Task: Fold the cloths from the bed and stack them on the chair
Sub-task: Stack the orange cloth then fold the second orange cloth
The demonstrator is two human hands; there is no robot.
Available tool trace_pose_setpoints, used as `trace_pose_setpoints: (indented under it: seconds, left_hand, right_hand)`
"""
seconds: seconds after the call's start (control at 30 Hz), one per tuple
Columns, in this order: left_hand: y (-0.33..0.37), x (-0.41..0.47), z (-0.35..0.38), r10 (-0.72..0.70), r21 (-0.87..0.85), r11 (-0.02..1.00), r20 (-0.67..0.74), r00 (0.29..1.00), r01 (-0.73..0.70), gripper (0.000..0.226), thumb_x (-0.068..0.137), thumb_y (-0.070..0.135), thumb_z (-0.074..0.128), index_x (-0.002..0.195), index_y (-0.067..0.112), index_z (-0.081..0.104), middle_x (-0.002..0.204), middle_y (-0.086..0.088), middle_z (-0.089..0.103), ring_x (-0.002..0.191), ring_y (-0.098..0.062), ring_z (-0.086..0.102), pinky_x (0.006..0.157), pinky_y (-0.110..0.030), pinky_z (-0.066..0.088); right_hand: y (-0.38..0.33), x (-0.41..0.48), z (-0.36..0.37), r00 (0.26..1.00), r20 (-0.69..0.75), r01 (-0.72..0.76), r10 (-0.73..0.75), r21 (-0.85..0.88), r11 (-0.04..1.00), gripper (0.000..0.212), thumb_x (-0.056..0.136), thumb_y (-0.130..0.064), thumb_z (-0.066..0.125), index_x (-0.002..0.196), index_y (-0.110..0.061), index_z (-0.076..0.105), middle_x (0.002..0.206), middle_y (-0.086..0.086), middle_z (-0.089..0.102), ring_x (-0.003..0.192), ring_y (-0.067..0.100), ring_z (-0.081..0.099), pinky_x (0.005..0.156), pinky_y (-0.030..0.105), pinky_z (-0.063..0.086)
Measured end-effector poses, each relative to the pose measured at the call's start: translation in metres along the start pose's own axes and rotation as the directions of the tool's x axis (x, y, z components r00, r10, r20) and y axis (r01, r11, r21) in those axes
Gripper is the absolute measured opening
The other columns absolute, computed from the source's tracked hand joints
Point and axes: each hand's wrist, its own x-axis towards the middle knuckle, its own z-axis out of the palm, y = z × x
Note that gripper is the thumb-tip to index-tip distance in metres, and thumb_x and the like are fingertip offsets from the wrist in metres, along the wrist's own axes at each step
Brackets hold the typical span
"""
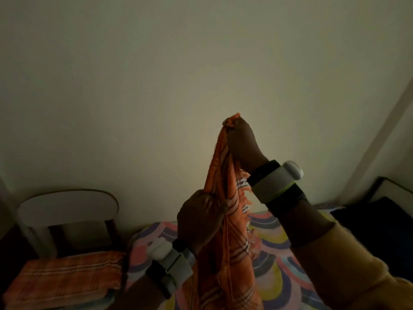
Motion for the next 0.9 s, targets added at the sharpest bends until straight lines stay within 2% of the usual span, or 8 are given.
trace_pose_setpoints:
  seconds: [0.1, 0.3, 0.47, 0.57, 0.67, 0.73, 0.8, 0.9]
  left_hand:
    - [0.007, -0.001, 0.010, -0.139, 0.079, 0.987, -0.016, 0.990, 0.140, 0.053, 0.071, 0.071, 0.052, 0.084, 0.021, 0.063, 0.078, 0.013, 0.058, 0.069, -0.003, 0.055, 0.057, -0.007, 0.030]
    - [-0.022, 0.004, 0.011, -0.116, 0.191, 0.975, 0.006, 0.993, 0.113, 0.011, 0.079, 0.011, 0.067, 0.087, 0.005, 0.069, 0.087, -0.011, 0.072, 0.079, -0.027, 0.067, 0.071, -0.019, 0.038]
    - [-0.072, -0.003, -0.014, -0.150, 0.103, 0.986, 0.179, 0.972, 0.133, 0.016, 0.076, 0.018, 0.067, 0.075, 0.003, 0.071, 0.072, -0.013, 0.072, 0.067, -0.013, 0.062, 0.061, -0.010, 0.037]
    - [-0.099, -0.012, -0.032, -0.239, 0.155, 0.968, 0.342, 0.909, 0.196, 0.015, 0.078, 0.015, 0.071, 0.078, 0.000, 0.071, 0.076, -0.015, 0.072, 0.065, -0.006, 0.059, 0.058, -0.018, 0.045]
    - [-0.109, -0.013, -0.046, -0.279, 0.175, 0.959, 0.414, 0.867, 0.225, 0.042, 0.070, 0.040, 0.061, 0.081, 0.001, 0.073, 0.082, -0.015, 0.074, 0.070, -0.009, 0.061, 0.061, -0.021, 0.045]
    - [-0.106, -0.009, -0.046, -0.235, 0.122, 0.972, 0.424, 0.875, 0.202, 0.047, 0.066, 0.043, 0.052, 0.089, 0.009, 0.075, 0.091, -0.009, 0.075, 0.082, -0.005, 0.064, 0.074, -0.022, 0.050]
    - [-0.096, -0.002, -0.041, -0.136, 0.133, 0.988, 0.469, 0.873, 0.082, 0.042, 0.071, 0.040, 0.048, 0.085, 0.012, 0.076, 0.091, -0.009, 0.075, 0.087, -0.014, 0.068, 0.078, -0.029, 0.053]
    - [-0.073, 0.015, -0.032, -0.084, 0.160, 0.987, 0.526, 0.847, -0.001, 0.021, 0.076, 0.021, 0.059, 0.066, 0.006, 0.070, 0.073, -0.014, 0.073, 0.067, -0.019, 0.067, 0.060, -0.028, 0.048]
  right_hand:
    - [0.006, -0.003, 0.005, 0.998, -0.056, -0.029, 0.030, 0.010, 1.000, 0.024, 0.086, 0.004, 0.031, 0.098, -0.007, 0.049, 0.099, 0.004, 0.051, 0.095, 0.020, 0.049, 0.082, 0.034, 0.043]
    - [0.026, 0.003, 0.003, 0.994, -0.078, -0.080, 0.082, 0.033, 0.996, 0.024, 0.086, 0.002, 0.032, 0.095, -0.010, 0.050, 0.079, -0.006, 0.048, 0.091, 0.021, 0.052, 0.083, 0.037, 0.045]
    - [0.053, 0.009, -0.015, 0.988, -0.148, -0.021, 0.036, 0.102, 0.995, 0.032, 0.084, 0.008, 0.029, 0.077, -0.017, 0.049, 0.069, 0.000, 0.048, 0.067, 0.020, 0.052, 0.066, 0.030, 0.043]
    - [0.066, 0.008, -0.035, 0.968, -0.198, -0.063, 0.152, 0.395, 0.916, 0.038, 0.082, 0.015, 0.024, 0.077, -0.014, 0.047, 0.064, 0.006, 0.046, 0.047, 0.011, 0.054, 0.048, 0.021, 0.047]
    - [0.082, 0.006, -0.042, 0.958, -0.208, -0.083, 0.197, 0.457, 0.885, 0.041, 0.082, 0.016, 0.023, 0.078, -0.015, 0.050, 0.066, 0.006, 0.048, 0.043, 0.010, 0.053, 0.049, 0.023, 0.046]
    - [0.092, -0.004, -0.027, 0.990, -0.084, -0.081, 0.113, 0.318, 0.945, 0.030, 0.087, 0.010, 0.034, 0.089, -0.009, 0.058, 0.072, 0.005, 0.056, 0.049, 0.004, 0.055, 0.052, 0.023, 0.045]
    - [0.094, -0.025, -0.003, 0.960, 0.278, -0.019, -0.016, 0.125, 0.992, 0.024, 0.089, -0.012, 0.055, 0.112, -0.006, 0.059, 0.087, 0.008, 0.066, 0.064, 0.005, 0.057, 0.059, 0.018, 0.045]
    - [0.107, -0.060, 0.040, 0.687, 0.723, 0.118, 0.071, -0.207, 0.971, 0.050, 0.077, -0.030, 0.074, 0.123, -0.021, 0.058, 0.102, -0.001, 0.067, 0.083, 0.001, 0.058, 0.077, 0.019, 0.046]
